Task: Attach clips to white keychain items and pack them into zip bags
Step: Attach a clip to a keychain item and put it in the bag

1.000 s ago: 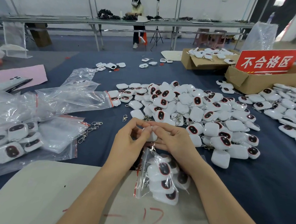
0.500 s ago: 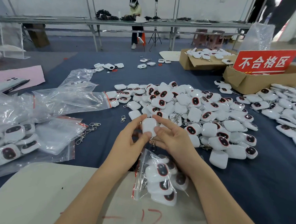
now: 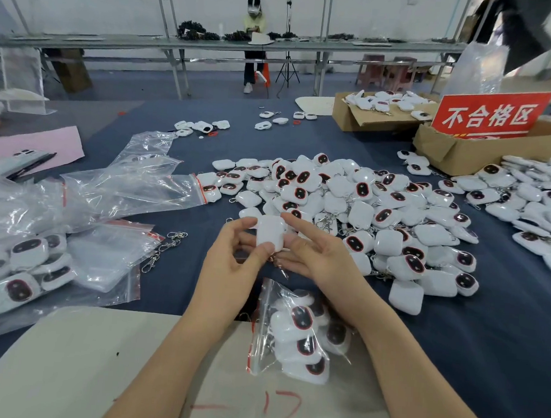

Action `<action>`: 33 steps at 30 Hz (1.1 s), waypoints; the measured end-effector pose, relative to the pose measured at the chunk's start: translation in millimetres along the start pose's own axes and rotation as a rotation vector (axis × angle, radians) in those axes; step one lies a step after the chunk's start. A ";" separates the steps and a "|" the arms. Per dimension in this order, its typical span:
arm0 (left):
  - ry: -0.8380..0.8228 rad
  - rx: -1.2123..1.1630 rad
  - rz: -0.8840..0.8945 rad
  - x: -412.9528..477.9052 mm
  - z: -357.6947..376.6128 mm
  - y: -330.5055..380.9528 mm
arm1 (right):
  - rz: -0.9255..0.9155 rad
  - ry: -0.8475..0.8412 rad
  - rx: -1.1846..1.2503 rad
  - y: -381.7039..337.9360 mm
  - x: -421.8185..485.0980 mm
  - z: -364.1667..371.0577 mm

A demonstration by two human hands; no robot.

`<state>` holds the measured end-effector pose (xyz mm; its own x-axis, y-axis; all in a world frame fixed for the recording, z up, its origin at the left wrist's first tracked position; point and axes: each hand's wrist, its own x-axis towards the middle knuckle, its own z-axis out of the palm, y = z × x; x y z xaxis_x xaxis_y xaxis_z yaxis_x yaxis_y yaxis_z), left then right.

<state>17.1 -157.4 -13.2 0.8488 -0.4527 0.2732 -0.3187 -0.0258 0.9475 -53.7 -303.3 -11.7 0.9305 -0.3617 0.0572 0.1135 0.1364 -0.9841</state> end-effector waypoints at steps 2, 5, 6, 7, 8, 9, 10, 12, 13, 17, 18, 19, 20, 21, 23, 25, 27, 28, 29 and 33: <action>0.033 0.016 0.048 -6.5 -12.5 2.5 | 0.021 -0.026 0.000 -8.8 -0.1 -4.3; -0.025 0.211 0.159 -21.4 -41.0 -3.1 | 0.018 -0.097 -0.102 -22.1 0.2 -11.2; -0.056 0.286 0.190 -26.7 -50.0 -5.8 | 0.015 -0.124 -0.188 -25.3 0.0 -13.0; -0.085 0.355 0.220 -30.8 -57.9 -8.1 | 0.011 -0.153 -0.316 -27.2 -0.6 -14.8; -0.114 0.410 0.254 -33.1 -64.3 -9.9 | 0.012 -0.188 -0.471 -27.6 -1.4 -16.0; -0.145 0.446 0.285 -34.3 -69.1 -10.1 | 0.023 -0.232 -0.618 -26.8 -2.4 -16.3; -0.175 0.462 0.304 -34.7 -71.9 -8.6 | 0.040 -0.274 -0.739 -25.2 -3.2 -15.3; -0.219 0.465 0.315 -35.2 -74.0 -4.5 | 0.077 -0.316 -0.859 -22.2 -4.6 -12.1; -0.235 0.464 0.318 -35.8 -74.0 -3.0 | 0.088 -0.322 -0.871 -21.5 -4.6 -10.4; -0.275 0.465 0.351 -40.9 -68.7 -2.7 | 0.099 -0.343 -0.861 -19.6 -4.2 -8.1; -0.269 0.456 0.365 -41.9 -65.7 -1.8 | 0.095 -0.344 -0.857 -18.4 -3.8 -8.6; -0.260 0.440 0.381 -42.9 -62.0 0.0 | 0.090 -0.345 -0.840 -17.5 -3.5 -9.0; -0.249 0.421 0.391 -43.9 -57.5 1.4 | 0.082 -0.348 -0.811 -16.8 -3.5 -9.2; -0.237 0.411 0.395 -45.0 -52.9 2.0 | 0.067 -0.354 -0.779 -16.8 -3.8 -9.4; -0.219 0.421 0.395 -46.0 -45.5 0.7 | 0.036 -0.362 -0.730 -17.2 -4.5 -10.2; -0.225 0.398 0.378 -46.8 -41.2 -0.5 | 0.027 -0.351 -0.682 -17.6 -5.2 -11.8; -0.245 0.320 0.324 -47.7 -39.1 -0.1 | 0.029 -0.333 -0.637 -17.2 -5.4 -12.8; -0.256 0.248 0.256 -48.7 -37.6 1.3 | 0.027 -0.325 -0.624 -17.0 -5.5 -12.9; -0.274 0.161 0.174 -50.1 -35.9 3.9 | 0.021 -0.318 -0.617 -16.9 -5.2 -12.6; -0.366 -0.016 0.028 -56.1 -32.2 8.8 | -0.010 -0.320 -0.594 -18.2 -5.5 -11.9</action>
<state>-19.8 -103.5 -14.9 0.6318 -0.7419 0.2243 -0.3307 0.0037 0.9437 -64.9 -314.8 3.9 0.9981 -0.0568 0.0234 -0.0032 -0.4288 -0.9034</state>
